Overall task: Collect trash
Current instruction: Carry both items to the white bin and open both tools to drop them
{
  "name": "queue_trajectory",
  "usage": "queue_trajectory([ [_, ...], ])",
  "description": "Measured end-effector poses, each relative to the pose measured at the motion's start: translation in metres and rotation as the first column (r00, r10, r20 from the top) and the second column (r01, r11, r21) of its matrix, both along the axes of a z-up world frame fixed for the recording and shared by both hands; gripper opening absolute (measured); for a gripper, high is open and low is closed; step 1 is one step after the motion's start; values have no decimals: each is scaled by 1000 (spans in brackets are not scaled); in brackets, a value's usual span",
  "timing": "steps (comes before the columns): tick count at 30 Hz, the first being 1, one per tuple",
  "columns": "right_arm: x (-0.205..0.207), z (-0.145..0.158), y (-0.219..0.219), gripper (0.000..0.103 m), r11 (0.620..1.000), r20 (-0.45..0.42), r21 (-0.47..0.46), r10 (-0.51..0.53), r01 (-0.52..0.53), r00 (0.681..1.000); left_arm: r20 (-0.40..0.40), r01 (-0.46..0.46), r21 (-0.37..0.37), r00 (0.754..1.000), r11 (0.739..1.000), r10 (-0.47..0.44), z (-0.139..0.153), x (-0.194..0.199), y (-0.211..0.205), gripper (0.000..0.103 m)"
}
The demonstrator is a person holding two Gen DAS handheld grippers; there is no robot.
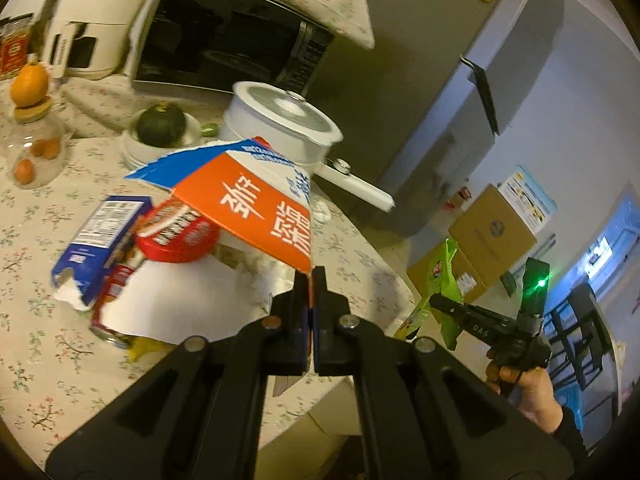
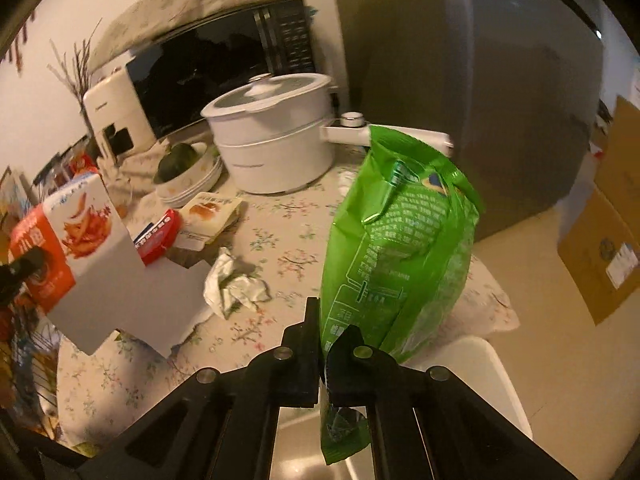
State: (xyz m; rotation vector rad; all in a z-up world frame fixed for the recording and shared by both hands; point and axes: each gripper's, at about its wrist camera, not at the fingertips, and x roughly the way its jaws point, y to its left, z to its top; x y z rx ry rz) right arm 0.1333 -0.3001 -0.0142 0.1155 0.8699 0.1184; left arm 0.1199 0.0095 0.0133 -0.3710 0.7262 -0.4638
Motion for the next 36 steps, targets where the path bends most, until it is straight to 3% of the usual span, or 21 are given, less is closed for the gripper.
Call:
queue_trajectory([
  [9,-40,-13,-52,3,996,-76,68,-54,59,996,-7,117,12,993,993,-117,-3,-7,-51,2],
  [20,-47,-72,-82,5,987,-277,100,-91,123,957,-72,275,39,960,961,-272,-26,-16,-119,2],
  [22,-47,-77,-90,12,982,-298,116,-110,150,948,-82,304,47,950,951,-300,-31,-18,-130,2],
  [27,-56,-71,-106,52,970,-284,142,-153,199,947,-111,379,87,923,921,-369,-46,-28,-162,2],
  [36,-72,-64,-124,56,969,-261,70,-212,237,942,-163,475,107,875,873,-456,-70,-32,-207,2],
])
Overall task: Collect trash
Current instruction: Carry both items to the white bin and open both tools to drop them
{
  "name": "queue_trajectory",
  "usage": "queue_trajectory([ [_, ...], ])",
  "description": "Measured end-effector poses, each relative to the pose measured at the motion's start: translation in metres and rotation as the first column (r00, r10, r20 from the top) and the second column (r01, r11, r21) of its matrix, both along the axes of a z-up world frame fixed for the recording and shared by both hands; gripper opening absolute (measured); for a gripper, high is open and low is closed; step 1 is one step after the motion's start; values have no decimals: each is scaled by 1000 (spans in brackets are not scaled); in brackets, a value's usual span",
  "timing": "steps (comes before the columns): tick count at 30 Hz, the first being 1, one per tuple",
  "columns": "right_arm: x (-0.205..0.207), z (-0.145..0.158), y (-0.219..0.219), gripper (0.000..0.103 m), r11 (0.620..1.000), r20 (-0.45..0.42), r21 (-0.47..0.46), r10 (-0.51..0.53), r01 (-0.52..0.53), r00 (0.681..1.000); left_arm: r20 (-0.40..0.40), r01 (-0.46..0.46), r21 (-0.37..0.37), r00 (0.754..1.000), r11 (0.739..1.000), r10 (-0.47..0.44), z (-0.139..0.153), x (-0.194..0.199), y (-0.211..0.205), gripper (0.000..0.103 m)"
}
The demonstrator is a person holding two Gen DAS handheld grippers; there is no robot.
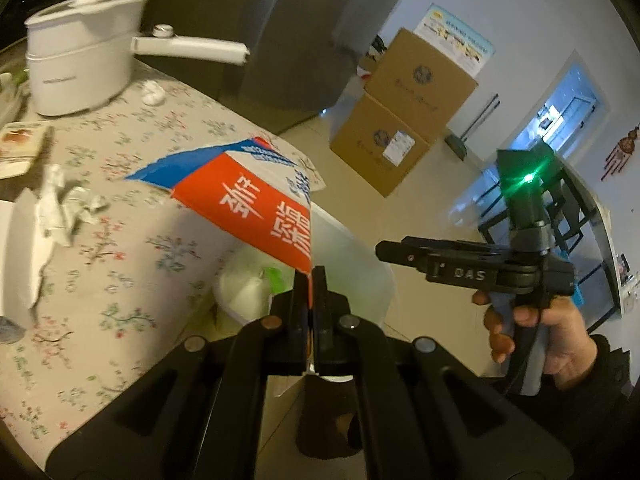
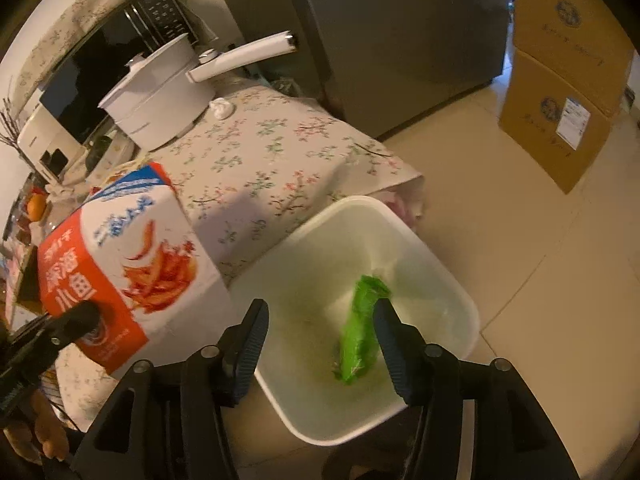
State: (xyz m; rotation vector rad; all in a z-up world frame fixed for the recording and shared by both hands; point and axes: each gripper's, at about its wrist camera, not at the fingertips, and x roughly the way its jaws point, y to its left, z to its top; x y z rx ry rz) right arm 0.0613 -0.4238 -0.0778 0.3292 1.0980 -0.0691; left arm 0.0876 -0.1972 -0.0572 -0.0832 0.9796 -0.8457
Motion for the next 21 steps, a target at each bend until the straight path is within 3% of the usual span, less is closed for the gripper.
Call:
queue_trajectory([
  [7,-13,3,-14,59,999,5,-17,-31,31,1000,-15,46,-28,999,999,-47,-15,3,-33,2],
  [18,-23,4,-27,61,997,6,-36,-61,61,998,14,69,20,998,997,-69,-28,6,-52,3],
  [21,-24,3,-29,61,997,3,-37,-67,67,998,27,62,47,998,997,-63,-29,7,-50,18],
])
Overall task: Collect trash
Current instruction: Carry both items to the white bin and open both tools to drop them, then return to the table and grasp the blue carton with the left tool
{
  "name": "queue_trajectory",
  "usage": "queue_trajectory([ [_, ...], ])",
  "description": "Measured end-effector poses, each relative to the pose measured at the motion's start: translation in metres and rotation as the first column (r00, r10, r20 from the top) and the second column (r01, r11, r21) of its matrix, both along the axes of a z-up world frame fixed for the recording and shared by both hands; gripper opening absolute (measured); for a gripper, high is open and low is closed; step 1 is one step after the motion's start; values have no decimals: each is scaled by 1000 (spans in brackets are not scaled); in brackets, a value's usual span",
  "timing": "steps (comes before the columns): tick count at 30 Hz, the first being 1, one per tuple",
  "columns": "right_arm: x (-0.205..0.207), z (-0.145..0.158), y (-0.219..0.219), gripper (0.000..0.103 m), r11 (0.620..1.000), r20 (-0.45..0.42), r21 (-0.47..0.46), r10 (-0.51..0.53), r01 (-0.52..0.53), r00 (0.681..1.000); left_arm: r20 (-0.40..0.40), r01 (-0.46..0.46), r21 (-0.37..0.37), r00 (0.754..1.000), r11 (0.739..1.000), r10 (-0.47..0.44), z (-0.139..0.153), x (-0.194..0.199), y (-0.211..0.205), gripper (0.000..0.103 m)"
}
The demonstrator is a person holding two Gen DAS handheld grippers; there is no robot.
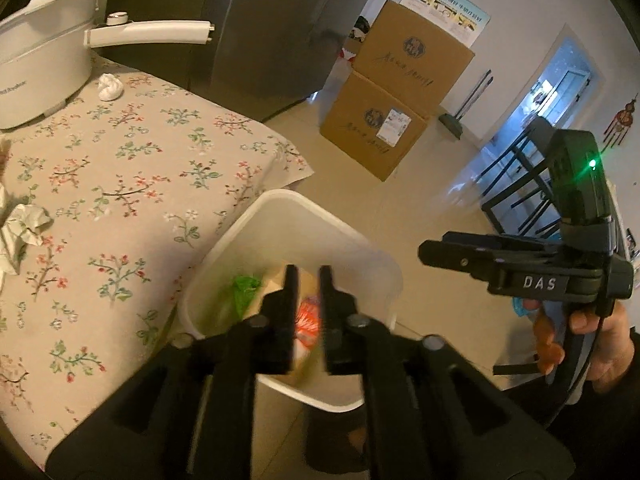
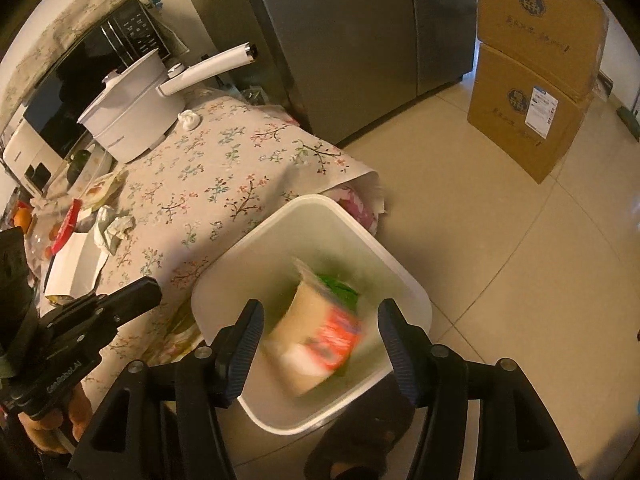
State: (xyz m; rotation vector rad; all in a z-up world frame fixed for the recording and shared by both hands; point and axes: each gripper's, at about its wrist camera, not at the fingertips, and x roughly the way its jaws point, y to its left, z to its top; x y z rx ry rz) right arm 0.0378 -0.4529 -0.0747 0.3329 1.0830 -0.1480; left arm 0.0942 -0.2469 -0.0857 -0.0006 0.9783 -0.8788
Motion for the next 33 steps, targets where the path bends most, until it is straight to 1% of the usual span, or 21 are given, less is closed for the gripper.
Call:
queue_trajectory([
  [2,1,1,0,61,1000,1,2,-2,2,1000,16,-11,16,1000,1000,11,2,0,4,31],
  [3,1,2,1,61,1000,4,3,-1,1,1000,20,-15,20,1000,1000,14,2,0,5,34],
  [5,3,3,4,62,1000,8,2,2,-2,1000,30,-27,29,999,999,26,4,1,10,49],
  [6,3,4,5,62,1000,10,2,5,-5,1000,40,-38,37,999,999,37,6,1,15,52],
  [8,5,6,9,63,1000,13,-1,11,-11,1000,53,-54,52,997,997,51,8,2,22,62],
  [9,6,6,10,63,1000,13,-3,14,-14,1000,60,-62,63,996,996,59,9,2,26,65],
  [11,9,8,16,65,1000,17,-10,23,-23,1000,72,-82,78,994,994,77,10,3,32,75],
  [13,12,9,21,67,999,20,-16,34,-34,999,89,-119,99,990,988,111,12,4,42,81],
  [15,16,10,28,71,999,22,-21,45,-44,999,106,-167,126,982,978,154,14,5,56,83],
  [20,27,12,45,81,997,25,-37,74,-73,997,121,-244,163,967,956,226,19,12,86,86],
  [26,41,15,72,82,992,27,-46,116,-114,993,141,-313,180,946,932,290,27,18,130,87],
  [32,54,18,103,83,986,37,-49,162,-160,986,133,-390,175,919,904,371,34,25,180,87],
  [33,55,18,107,83,985,37,-50,169,-167,985,132,-408,171,911,897,390,35,26,192,87],
])
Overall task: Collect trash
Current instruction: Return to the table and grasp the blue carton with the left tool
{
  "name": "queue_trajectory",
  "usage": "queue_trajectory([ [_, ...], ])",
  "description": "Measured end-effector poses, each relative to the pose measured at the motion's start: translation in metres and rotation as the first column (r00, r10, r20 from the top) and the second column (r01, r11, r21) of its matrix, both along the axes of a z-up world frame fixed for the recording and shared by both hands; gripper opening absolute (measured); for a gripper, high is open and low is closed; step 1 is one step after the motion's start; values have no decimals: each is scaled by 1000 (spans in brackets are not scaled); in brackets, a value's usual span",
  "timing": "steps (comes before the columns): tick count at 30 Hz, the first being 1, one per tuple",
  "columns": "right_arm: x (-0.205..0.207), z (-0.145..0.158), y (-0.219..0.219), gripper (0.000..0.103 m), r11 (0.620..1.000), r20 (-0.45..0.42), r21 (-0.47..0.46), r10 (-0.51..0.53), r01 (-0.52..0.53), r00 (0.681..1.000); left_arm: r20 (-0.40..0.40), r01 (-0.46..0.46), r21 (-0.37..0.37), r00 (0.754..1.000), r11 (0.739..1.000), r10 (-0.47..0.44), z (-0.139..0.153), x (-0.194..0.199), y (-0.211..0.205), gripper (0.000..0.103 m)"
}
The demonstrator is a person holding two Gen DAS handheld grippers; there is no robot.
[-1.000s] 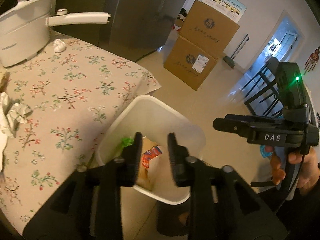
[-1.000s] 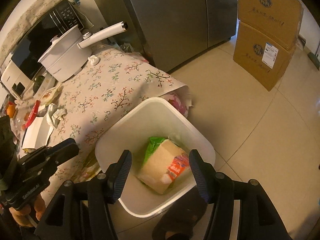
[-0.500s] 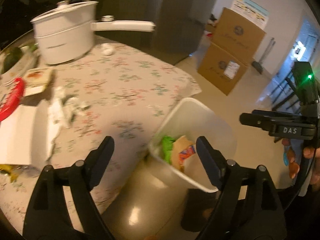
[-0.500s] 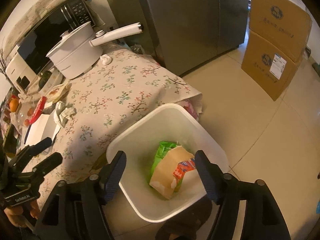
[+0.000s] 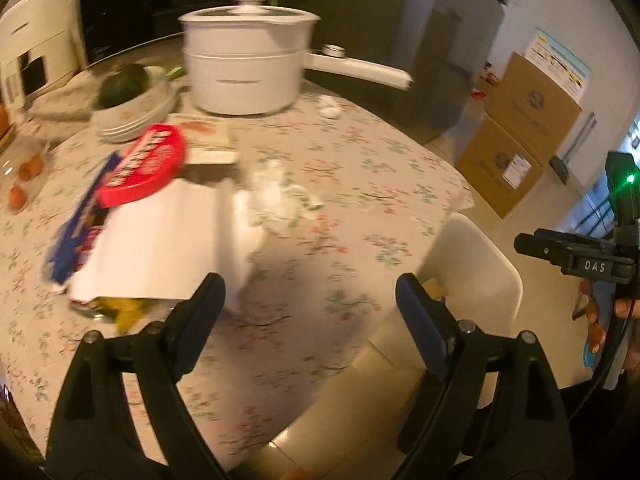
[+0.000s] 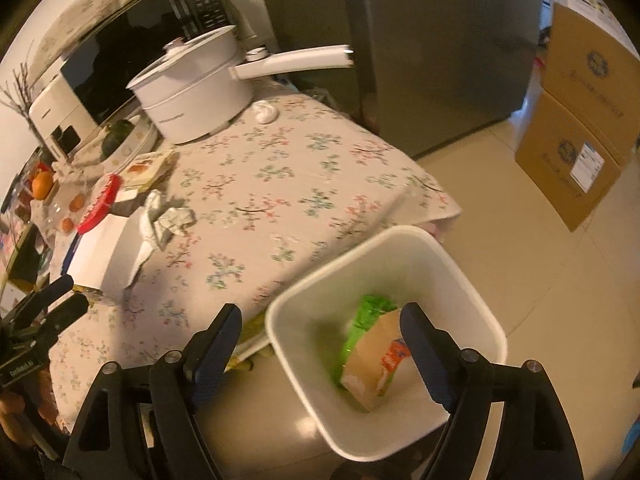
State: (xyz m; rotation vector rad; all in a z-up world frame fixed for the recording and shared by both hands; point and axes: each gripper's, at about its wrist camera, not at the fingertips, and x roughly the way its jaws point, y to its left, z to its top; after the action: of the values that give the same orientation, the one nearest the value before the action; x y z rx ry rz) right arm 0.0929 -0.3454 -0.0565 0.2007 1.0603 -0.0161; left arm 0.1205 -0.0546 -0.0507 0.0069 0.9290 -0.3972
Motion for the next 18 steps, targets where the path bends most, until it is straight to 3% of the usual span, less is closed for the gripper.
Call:
queue_trajectory([
  [8,19,4,50,83,997,3,-6,78,-78,997,-21,-119,-38,993,992,118,2,9,70,87],
  [18,46,8,120,84,985,9,5,175,-175,984,-64,-266,-73,963,961,262,-11,21,150,87],
])
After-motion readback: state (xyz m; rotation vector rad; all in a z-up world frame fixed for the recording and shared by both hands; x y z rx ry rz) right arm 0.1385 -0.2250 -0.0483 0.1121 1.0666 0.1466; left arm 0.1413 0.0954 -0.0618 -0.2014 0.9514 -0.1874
